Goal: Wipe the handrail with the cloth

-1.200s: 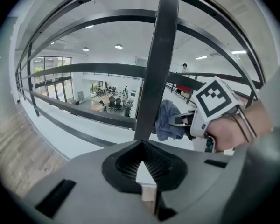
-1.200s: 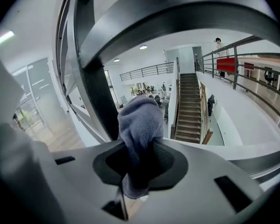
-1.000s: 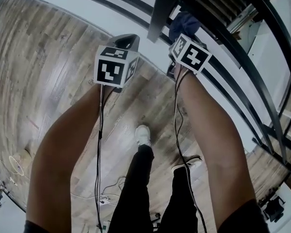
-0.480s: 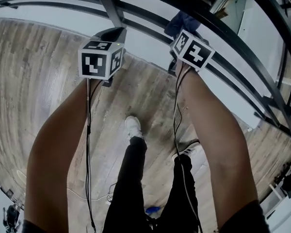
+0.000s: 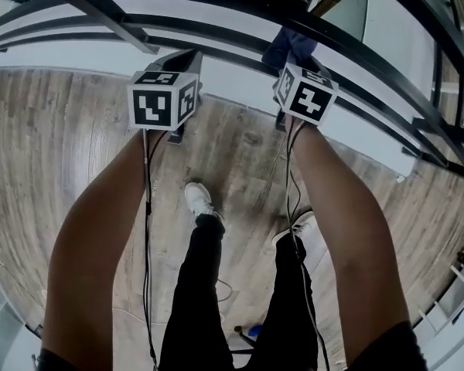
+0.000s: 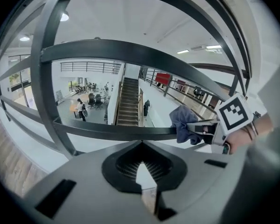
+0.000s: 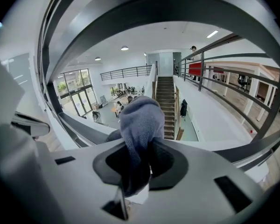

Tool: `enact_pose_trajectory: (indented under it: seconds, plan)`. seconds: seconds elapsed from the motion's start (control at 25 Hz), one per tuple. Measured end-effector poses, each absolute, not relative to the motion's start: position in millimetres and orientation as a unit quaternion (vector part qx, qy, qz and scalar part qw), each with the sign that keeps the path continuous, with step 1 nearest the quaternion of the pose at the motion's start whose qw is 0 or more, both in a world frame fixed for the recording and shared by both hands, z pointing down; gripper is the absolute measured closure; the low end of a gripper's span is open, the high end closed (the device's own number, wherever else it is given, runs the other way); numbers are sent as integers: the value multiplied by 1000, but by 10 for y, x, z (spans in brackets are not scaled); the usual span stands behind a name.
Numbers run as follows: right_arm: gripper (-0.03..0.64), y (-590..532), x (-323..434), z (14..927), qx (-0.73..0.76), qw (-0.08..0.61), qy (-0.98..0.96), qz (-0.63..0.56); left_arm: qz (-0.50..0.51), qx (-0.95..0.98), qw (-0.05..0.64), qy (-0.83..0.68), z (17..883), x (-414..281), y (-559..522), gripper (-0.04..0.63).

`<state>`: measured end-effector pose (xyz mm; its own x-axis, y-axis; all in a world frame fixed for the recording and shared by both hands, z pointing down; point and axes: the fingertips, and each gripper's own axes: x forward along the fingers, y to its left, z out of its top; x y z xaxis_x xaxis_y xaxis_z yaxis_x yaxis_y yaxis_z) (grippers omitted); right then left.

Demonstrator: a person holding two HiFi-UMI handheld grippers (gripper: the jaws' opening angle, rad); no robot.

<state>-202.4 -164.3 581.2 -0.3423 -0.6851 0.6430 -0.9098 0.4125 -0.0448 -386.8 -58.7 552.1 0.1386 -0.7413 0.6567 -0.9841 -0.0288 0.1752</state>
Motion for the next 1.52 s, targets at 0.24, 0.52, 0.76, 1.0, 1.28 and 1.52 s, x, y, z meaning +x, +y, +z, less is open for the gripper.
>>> enact_pose_trajectory:
  seconds: [0.24,0.52,0.76,1.0,1.28,1.52]
  plan:
    - [541,-1737,-995,5807,534,285,-774,186,212,714,310,-591,5528,-3085,-746,592]
    - [541,-1839,50,5771,550,300,-760,172,205,725,302,-585,5462,-2207,-986,592]
    - [541,-1868,830,5777,554,314,-755,159,221,738,298,-564,5502,-1466,-1108,592]
    - [541,-1947,1633,5780,558,320,-748,164,224,745,298,-553,5518,-716,-1240,592]
    - [541,-2083,2705,5761,580,325,-729,161,229,760,290,-534,5495,232,-1475,592]
    - [541,-2259,3555,5732,593,330,-717,159,235,774,283,-516,5453,1066,-1704,592]
